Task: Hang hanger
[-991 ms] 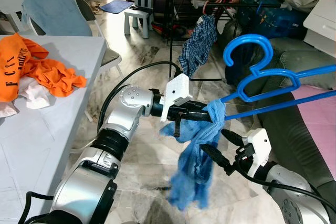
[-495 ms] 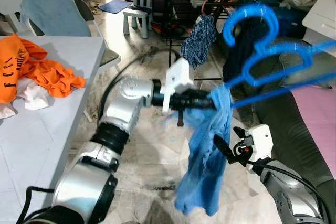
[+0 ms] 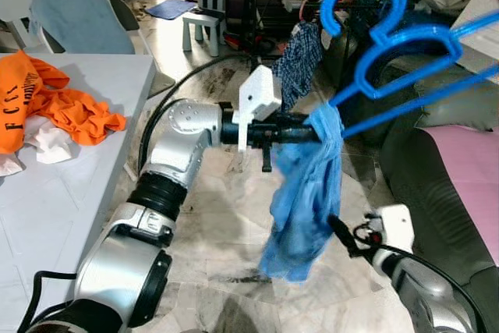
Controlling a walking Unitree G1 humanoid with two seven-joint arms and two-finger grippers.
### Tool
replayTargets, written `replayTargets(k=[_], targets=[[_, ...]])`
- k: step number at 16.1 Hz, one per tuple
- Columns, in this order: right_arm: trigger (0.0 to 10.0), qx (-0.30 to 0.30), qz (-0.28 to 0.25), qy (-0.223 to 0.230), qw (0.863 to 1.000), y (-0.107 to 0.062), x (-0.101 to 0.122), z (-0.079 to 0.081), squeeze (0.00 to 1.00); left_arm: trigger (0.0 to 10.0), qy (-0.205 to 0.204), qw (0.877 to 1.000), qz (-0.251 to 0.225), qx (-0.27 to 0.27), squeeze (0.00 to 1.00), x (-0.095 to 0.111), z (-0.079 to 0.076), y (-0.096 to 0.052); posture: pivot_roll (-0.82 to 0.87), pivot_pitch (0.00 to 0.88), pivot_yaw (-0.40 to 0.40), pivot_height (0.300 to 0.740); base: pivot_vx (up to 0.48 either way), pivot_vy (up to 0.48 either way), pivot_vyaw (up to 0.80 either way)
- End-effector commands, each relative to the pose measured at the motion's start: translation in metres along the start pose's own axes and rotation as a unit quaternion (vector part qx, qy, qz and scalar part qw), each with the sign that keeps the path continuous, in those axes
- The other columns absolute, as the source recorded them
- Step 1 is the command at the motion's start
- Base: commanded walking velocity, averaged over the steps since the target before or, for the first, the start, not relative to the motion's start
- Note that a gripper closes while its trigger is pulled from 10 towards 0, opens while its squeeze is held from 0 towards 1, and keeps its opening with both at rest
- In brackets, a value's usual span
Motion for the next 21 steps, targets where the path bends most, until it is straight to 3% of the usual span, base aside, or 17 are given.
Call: replayTargets(k=[1, 5, 11, 12, 13, 16, 17, 19, 21], targets=[[10.0, -0.032, 0.005, 0.011, 0.999, -0.004, -0.003, -0.014, 0.00, 0.0, 0.022, 1.000, -0.012, 0.007, 0.00, 0.015, 0.009, 0.000, 0.04, 0.000, -0.054, 0.740, 0.000, 0.000, 0.00], [10.0, -0.077, -0.009, 0.025, 0.997, -0.012, 0.002, -0.037, 0.00, 0.0, 0.022, 1.000, -0.009, 0.016, 0.00, 0.014, 0.011, -0.001, 0.04, 0.000, -0.056, 0.740, 0.000, 0.000, 0.00], [10.0, -0.086, 0.007, 0.029, 0.996, -0.024, -0.006, -0.049, 0.00, 0.0, 0.021, 1.000, -0.008, 0.016, 0.00, 0.013, 0.011, -0.002, 0.04, 0.000, -0.056, 0.740, 0.000, 0.000, 0.00], [2.4, -0.105, 0.010, 0.035, 0.994, -0.030, -0.010, -0.058, 0.00, 0.0, 0.021, 1.000, -0.006, 0.017, 0.00, 0.012, 0.012, -0.003, 0.04, 0.000, -0.058, 0.740, 0.000, 0.000, 0.00], [0.0, -0.116, 0.010, 0.039, 0.992, -0.033, -0.010, -0.064, 0.00, 0.0, 0.021, 1.000, -0.004, 0.018, 0.00, 0.011, 0.012, -0.003, 0.04, 0.000, -0.057, 0.740, 0.000, 0.000, 0.00], [0.0, -0.163, -0.006, 0.055, 0.985, -0.046, -0.003, -0.086, 0.00, 0.0, 0.018, 1.000, 0.002, 0.019, 0.00, 0.008, 0.011, -0.005, 0.04, 0.000, -0.058, 0.740, 0.000, 0.000, 0.00], [0.0, -0.197, -0.031, 0.055, 0.978, -0.055, 0.010, -0.102, 0.00, 0.0, 0.014, 1.000, 0.007, 0.019, 0.00, 0.005, 0.010, -0.007, 0.04, 0.000, -0.057, 0.740, 0.000, 0.000, 0.00], [0.0, -0.226, -0.066, 0.059, 0.970, -0.063, 0.028, -0.115, 0.00, 0.0, 0.009, 1.000, 0.015, 0.016, 0.00, -0.001, 0.008, -0.009, 0.03, 0.000, -0.055, 0.740, 0.000, 0.000, 0.00], [0.0, -0.260, -0.126, 0.054, 0.956, -0.077, 0.066, -0.132, 0.00, 0.0, -0.009, 0.999, 0.038, 0.009, 0.00, -0.017, -0.001, -0.015, 0.02, 0.000, -0.054, 0.740, 0.000, 0.000, 0.00]])
Point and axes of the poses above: a point about 5 cm out from each wrist's last joint towards the gripper, its own y axis pointing out of the wrist towards the gripper, its own x axis along the axis of the wrist's last joint, z = x × y, the point moved 4 cm from there along y, pointing out of the wrist towards the gripper, and after that the axes turned 11 degrees about y, right-handed, at the moved point
